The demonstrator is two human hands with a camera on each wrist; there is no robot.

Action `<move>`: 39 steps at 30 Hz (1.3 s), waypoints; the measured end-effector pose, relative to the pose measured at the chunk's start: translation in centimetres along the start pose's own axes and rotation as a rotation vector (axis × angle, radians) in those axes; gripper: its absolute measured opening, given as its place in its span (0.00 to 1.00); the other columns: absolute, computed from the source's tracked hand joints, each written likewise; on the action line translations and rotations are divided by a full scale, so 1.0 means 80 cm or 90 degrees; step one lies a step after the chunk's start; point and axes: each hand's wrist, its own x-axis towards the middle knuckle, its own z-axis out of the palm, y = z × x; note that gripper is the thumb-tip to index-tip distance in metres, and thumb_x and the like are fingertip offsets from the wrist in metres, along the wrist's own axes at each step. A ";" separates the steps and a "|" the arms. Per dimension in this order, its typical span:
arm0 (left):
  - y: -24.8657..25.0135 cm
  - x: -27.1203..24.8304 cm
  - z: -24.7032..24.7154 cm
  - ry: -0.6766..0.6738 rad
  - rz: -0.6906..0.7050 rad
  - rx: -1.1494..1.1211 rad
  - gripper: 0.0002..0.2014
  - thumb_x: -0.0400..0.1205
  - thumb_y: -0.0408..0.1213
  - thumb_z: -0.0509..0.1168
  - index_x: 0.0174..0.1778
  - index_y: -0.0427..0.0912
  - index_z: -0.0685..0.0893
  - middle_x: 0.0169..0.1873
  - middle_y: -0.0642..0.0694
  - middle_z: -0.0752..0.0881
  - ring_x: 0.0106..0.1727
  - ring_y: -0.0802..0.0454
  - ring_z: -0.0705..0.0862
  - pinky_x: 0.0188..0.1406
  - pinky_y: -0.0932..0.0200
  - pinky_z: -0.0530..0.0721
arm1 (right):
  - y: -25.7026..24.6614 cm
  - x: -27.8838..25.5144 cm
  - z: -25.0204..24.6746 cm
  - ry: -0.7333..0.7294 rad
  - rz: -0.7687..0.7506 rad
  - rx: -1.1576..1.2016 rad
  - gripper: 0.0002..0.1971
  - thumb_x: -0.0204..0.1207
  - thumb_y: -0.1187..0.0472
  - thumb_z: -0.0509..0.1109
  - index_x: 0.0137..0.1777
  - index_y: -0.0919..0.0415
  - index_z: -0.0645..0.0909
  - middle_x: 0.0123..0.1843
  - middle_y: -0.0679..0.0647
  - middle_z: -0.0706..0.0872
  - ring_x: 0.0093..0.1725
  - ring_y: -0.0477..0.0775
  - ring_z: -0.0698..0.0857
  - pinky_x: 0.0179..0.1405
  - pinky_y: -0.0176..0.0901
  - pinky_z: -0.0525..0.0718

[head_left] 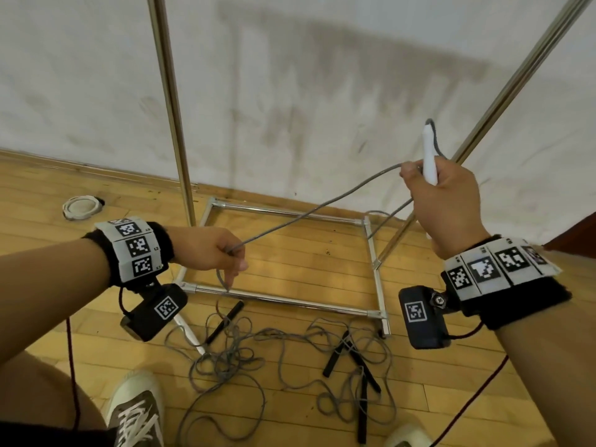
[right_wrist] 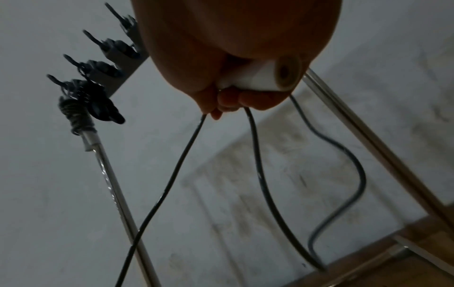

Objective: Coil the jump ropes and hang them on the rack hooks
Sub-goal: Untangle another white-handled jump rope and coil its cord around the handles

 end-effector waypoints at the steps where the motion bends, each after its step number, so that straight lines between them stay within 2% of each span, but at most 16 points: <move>1: -0.001 -0.001 0.001 -0.001 0.006 -0.017 0.14 0.86 0.51 0.64 0.40 0.49 0.88 0.42 0.58 0.92 0.50 0.66 0.87 0.54 0.63 0.77 | 0.005 0.000 -0.001 0.003 0.008 -0.012 0.12 0.78 0.49 0.69 0.41 0.57 0.85 0.29 0.49 0.79 0.28 0.45 0.76 0.32 0.45 0.77; 3: 0.001 -0.002 0.000 0.029 0.012 -0.064 0.19 0.83 0.55 0.62 0.41 0.44 0.88 0.44 0.55 0.93 0.50 0.64 0.89 0.52 0.67 0.77 | 0.017 0.000 -0.003 -0.012 0.026 -0.049 0.09 0.77 0.51 0.70 0.40 0.54 0.85 0.34 0.54 0.84 0.32 0.51 0.80 0.37 0.50 0.82; 4: 0.003 -0.001 -0.002 0.049 0.006 -0.096 0.22 0.84 0.55 0.60 0.40 0.40 0.85 0.41 0.51 0.93 0.50 0.59 0.91 0.52 0.67 0.79 | 0.022 -0.002 -0.002 -0.032 0.033 -0.080 0.06 0.76 0.53 0.71 0.40 0.51 0.85 0.38 0.54 0.86 0.34 0.49 0.81 0.37 0.47 0.82; 6: 0.017 0.000 -0.005 0.090 -0.007 -0.128 0.24 0.87 0.55 0.56 0.34 0.40 0.77 0.29 0.46 0.87 0.39 0.50 0.92 0.46 0.63 0.85 | 0.026 -0.010 0.002 -0.093 0.038 -0.126 0.05 0.74 0.57 0.73 0.46 0.44 0.86 0.48 0.49 0.89 0.39 0.39 0.81 0.38 0.37 0.77; 8: 0.039 0.001 -0.008 0.141 -0.004 -0.084 0.24 0.87 0.58 0.54 0.32 0.44 0.72 0.23 0.49 0.77 0.25 0.51 0.85 0.37 0.55 0.89 | 0.024 -0.022 0.012 -0.171 0.033 -0.123 0.10 0.73 0.58 0.74 0.51 0.41 0.86 0.53 0.45 0.87 0.42 0.34 0.81 0.38 0.32 0.74; 10: 0.065 0.003 -0.009 0.185 0.035 -0.028 0.24 0.88 0.59 0.53 0.31 0.46 0.71 0.23 0.51 0.72 0.21 0.54 0.73 0.27 0.54 0.82 | 0.011 -0.038 0.028 -0.258 0.012 -0.074 0.10 0.74 0.55 0.76 0.53 0.41 0.86 0.50 0.39 0.87 0.38 0.36 0.82 0.40 0.36 0.77; 12: 0.093 0.005 -0.009 0.228 0.093 0.005 0.24 0.88 0.59 0.52 0.30 0.49 0.73 0.22 0.55 0.68 0.22 0.57 0.66 0.25 0.57 0.71 | -0.004 -0.057 0.046 -0.342 0.001 -0.015 0.10 0.75 0.52 0.77 0.55 0.41 0.86 0.40 0.34 0.87 0.32 0.37 0.83 0.35 0.36 0.79; 15: 0.124 0.001 -0.012 0.270 0.162 0.015 0.23 0.84 0.63 0.51 0.43 0.53 0.86 0.21 0.55 0.67 0.22 0.58 0.65 0.24 0.61 0.67 | -0.028 -0.079 0.067 -0.443 -0.021 0.090 0.08 0.79 0.54 0.73 0.54 0.39 0.84 0.29 0.34 0.83 0.23 0.37 0.78 0.24 0.34 0.76; 19: 0.133 -0.014 -0.018 0.226 0.219 0.020 0.21 0.83 0.62 0.54 0.25 0.61 0.77 0.20 0.54 0.66 0.20 0.57 0.65 0.22 0.65 0.65 | -0.046 -0.078 0.067 -0.400 -0.062 0.120 0.09 0.80 0.52 0.71 0.58 0.49 0.83 0.34 0.34 0.84 0.26 0.35 0.80 0.25 0.28 0.74; 21: 0.129 -0.021 -0.019 0.230 0.224 0.004 0.22 0.82 0.62 0.56 0.24 0.59 0.74 0.19 0.55 0.66 0.20 0.57 0.64 0.22 0.65 0.65 | -0.049 -0.076 0.064 -0.419 -0.073 0.100 0.07 0.79 0.50 0.71 0.50 0.51 0.84 0.33 0.39 0.84 0.24 0.37 0.79 0.24 0.29 0.74; 23: 0.122 -0.024 -0.019 0.246 0.206 -0.036 0.22 0.81 0.63 0.59 0.24 0.56 0.75 0.20 0.55 0.69 0.21 0.56 0.69 0.22 0.58 0.71 | -0.050 -0.072 0.062 -0.427 -0.076 0.054 0.08 0.80 0.49 0.70 0.43 0.50 0.82 0.30 0.43 0.85 0.25 0.38 0.78 0.26 0.30 0.74; 25: 0.107 -0.025 -0.014 0.209 0.174 -0.059 0.20 0.83 0.59 0.61 0.27 0.57 0.76 0.22 0.55 0.76 0.27 0.52 0.81 0.31 0.50 0.82 | -0.049 -0.063 0.061 -0.371 -0.085 -0.008 0.10 0.82 0.49 0.68 0.40 0.50 0.80 0.30 0.45 0.83 0.26 0.38 0.77 0.28 0.31 0.73; 28: 0.074 -0.022 0.005 0.097 0.101 -0.020 0.13 0.88 0.49 0.61 0.37 0.60 0.81 0.34 0.60 0.87 0.42 0.57 0.88 0.46 0.53 0.84 | -0.047 -0.044 0.052 -0.260 -0.094 -0.023 0.13 0.82 0.48 0.67 0.42 0.57 0.81 0.29 0.45 0.78 0.25 0.38 0.74 0.25 0.26 0.71; 32: 0.041 -0.011 0.028 0.025 0.027 0.031 0.11 0.90 0.43 0.58 0.47 0.52 0.85 0.39 0.69 0.85 0.41 0.69 0.81 0.45 0.68 0.74 | -0.044 -0.024 0.033 -0.116 -0.118 0.023 0.15 0.83 0.51 0.67 0.43 0.63 0.83 0.30 0.47 0.77 0.26 0.38 0.73 0.24 0.25 0.70; 36: 0.031 -0.004 0.024 0.033 -0.013 0.067 0.15 0.91 0.45 0.55 0.45 0.53 0.85 0.43 0.59 0.83 0.40 0.69 0.79 0.43 0.69 0.73 | -0.041 -0.011 0.021 -0.036 -0.112 -0.008 0.14 0.83 0.47 0.65 0.43 0.57 0.81 0.31 0.44 0.78 0.26 0.39 0.74 0.26 0.30 0.71; 39: 0.027 -0.002 0.022 0.054 -0.046 0.109 0.18 0.92 0.47 0.51 0.41 0.51 0.81 0.37 0.56 0.83 0.32 0.68 0.78 0.35 0.72 0.72 | -0.033 -0.003 0.014 -0.030 -0.100 -0.067 0.12 0.82 0.46 0.64 0.42 0.52 0.81 0.33 0.46 0.82 0.29 0.40 0.77 0.31 0.38 0.74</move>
